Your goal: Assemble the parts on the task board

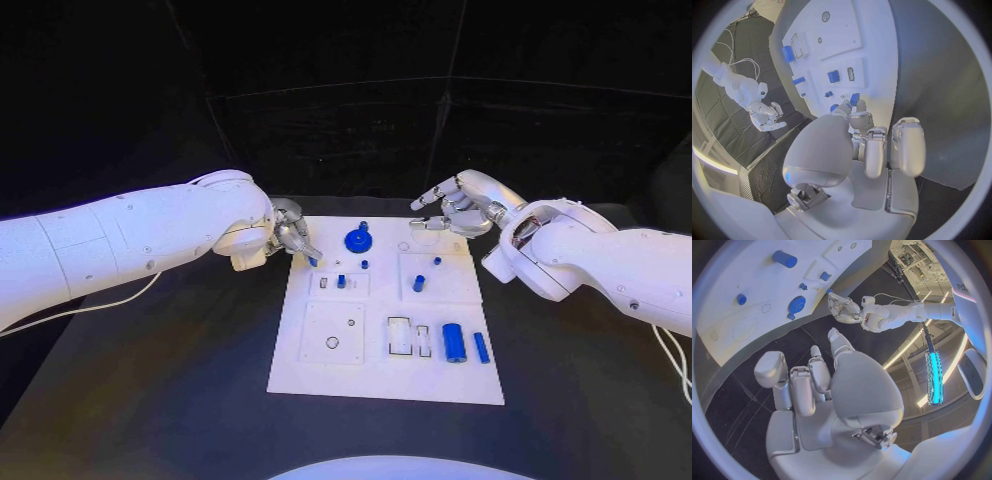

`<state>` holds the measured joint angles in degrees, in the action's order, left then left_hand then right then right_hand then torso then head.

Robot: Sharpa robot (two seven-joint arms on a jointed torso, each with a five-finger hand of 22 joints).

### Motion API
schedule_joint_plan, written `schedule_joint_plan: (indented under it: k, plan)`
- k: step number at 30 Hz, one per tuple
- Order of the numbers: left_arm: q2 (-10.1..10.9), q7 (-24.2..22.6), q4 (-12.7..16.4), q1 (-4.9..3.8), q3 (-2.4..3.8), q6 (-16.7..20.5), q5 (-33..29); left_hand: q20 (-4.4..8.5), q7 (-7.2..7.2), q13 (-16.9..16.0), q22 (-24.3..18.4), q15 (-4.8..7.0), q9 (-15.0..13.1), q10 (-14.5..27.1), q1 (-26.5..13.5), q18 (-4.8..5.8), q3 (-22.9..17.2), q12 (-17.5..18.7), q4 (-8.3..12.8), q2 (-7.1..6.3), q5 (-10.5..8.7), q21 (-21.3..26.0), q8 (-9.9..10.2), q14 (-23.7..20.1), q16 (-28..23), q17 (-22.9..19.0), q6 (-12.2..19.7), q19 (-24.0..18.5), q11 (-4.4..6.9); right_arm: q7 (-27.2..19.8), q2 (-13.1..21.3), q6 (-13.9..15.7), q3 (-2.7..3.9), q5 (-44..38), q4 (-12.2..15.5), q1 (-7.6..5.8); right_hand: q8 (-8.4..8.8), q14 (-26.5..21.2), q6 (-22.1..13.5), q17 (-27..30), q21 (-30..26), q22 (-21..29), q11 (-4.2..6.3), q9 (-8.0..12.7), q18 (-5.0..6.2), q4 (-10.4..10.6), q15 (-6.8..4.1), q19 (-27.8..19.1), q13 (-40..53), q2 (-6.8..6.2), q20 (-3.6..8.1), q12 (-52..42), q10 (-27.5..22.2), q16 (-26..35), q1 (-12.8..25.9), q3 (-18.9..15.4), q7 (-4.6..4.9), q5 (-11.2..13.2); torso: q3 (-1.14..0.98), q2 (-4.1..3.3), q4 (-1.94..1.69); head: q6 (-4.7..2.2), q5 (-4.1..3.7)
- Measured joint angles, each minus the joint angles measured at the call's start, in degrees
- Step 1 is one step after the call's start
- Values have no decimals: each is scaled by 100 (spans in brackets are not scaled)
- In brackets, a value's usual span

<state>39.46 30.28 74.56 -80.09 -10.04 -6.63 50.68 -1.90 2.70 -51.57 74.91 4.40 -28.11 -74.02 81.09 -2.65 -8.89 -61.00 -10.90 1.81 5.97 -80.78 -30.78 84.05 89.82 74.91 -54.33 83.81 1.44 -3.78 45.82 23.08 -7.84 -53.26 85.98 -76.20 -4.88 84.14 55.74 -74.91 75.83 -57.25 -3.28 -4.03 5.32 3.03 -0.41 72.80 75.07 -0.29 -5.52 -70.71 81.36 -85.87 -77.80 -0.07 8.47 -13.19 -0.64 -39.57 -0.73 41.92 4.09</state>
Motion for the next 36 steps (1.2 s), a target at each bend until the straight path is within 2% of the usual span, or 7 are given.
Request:
schedule_joint_plan:
  k: [7, 8, 13, 18, 22, 36]
  plan:
    - [285, -20, 525, 44, -7, 366, -41, 17, 7, 15, 0, 0, -76, -22, -107, 1, -281, 25, 38, -107, -1, 0, -3, 0, 0, 0, 7, 17, 21, -3, -3, 0, 0, 3, -36, 0, 0, 0, 0, 0, 0, 0, 0, 0, 0, 0, 0, 0, 1, 0, 0, 0, 0, 0, 0, 0, 0, 0, 0, -1, 5, -4, 29]
    - [310, -25, 577, 52, -8, 426, -53, 17, 7, 15, 0, 0, -76, -23, -157, 1, -374, 25, 52, -157, -1, 0, -31, 0, 0, 0, 7, 17, 21, -3, -4, 0, 0, 4, -38, 0, 0, 0, 0, 0, 0, 0, 0, 0, 0, 0, 0, 0, 2, 0, 0, 0, 0, 0, 0, 0, 0, 0, 0, -2, 9, -7, 32]
    - [368, -48, 765, 110, -10, 725, -121, 17, 7, 19, 0, 0, -114, -44, -228, 0, -539, 25, 111, -227, -19, 0, -36, 0, 0, 0, 7, 17, 41, -4, -6, 1, 0, 5, -53, 0, 0, -2, 0, 0, 0, 5, 0, 0, 0, 13, -2, 0, 2, 0, 0, 0, 0, 0, 0, -13, 0, 0, -3, -4, 16, 0, 43]
    - [376, -55, 841, 212, -17, 893, -165, 17, 8, 28, 0, 0, -115, -44, -255, 0, -602, 25, 111, -254, -23, 0, -36, 0, 0, 0, 8, 17, 40, -5, -9, -1, 0, 6, -59, 0, 0, -21, 0, 0, 0, 8, 0, 0, 0, 5, -21, 0, -2, 0, 0, 0, 0, 0, 0, -20, 0, 0, -3, -9, 20, 5, 41]
    - [371, -55, 869, 255, -18, 925, -156, 17, 9, 28, 0, 0, -122, -44, -257, 0, -628, 25, 101, -256, -19, 0, -36, 0, 0, 0, 8, 17, 40, -5, -9, -2, 0, 7, -61, 0, 0, -21, 0, 0, 0, 8, 0, 0, 0, -4, -21, 0, -3, 0, 0, 0, 0, 0, 0, -29, 0, 0, -3, -9, 23, 9, 37]
    - [343, -34, 812, 288, -18, 808, 53, 17, -2, 40, 0, 0, -145, -51, -319, 0, -738, 47, 136, -317, 2, 0, -34, 0, 0, 0, -3, 17, 30, -4, -15, -3, -1, 10, -64, 1, 0, -21, 0, -4, -23, 7, 0, 0, 0, -4, -21, 0, 0, 25, 0, -1, 0, 0, -25, -29, 0, 0, -7, -12, 26, 28, 59]
